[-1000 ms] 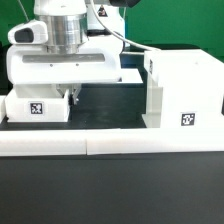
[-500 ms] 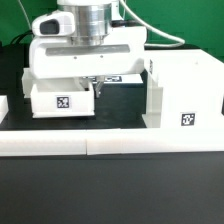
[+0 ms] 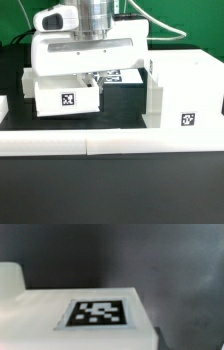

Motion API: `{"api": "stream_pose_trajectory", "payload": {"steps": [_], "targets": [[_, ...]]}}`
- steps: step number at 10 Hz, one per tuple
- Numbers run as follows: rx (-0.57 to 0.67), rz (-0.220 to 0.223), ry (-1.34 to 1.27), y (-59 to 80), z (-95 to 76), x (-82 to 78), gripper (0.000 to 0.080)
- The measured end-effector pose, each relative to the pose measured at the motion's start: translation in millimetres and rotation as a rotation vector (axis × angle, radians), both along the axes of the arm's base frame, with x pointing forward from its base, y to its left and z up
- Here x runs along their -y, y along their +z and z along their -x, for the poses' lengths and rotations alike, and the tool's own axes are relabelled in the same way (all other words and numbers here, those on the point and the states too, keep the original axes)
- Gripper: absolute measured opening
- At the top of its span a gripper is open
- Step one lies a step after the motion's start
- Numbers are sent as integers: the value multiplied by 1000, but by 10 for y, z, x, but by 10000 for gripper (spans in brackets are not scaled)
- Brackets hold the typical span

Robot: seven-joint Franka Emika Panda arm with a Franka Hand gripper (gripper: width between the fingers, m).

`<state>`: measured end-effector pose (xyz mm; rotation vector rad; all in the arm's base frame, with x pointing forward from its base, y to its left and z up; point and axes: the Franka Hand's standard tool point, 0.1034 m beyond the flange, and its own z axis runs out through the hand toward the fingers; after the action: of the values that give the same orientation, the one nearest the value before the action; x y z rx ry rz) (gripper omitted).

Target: Assemble drawer

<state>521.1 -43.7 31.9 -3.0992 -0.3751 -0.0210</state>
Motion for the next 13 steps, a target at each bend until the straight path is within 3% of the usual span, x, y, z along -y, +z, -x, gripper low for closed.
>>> {"api": "stream_pose_trajectory", "payload": {"steps": [2,4,13], "targets": [[16,32,191,-66,-11,-27,42],[-3,35,352,-95,-37,-72,42],[-54,71,1009,-46,-127,-85,42]]}}
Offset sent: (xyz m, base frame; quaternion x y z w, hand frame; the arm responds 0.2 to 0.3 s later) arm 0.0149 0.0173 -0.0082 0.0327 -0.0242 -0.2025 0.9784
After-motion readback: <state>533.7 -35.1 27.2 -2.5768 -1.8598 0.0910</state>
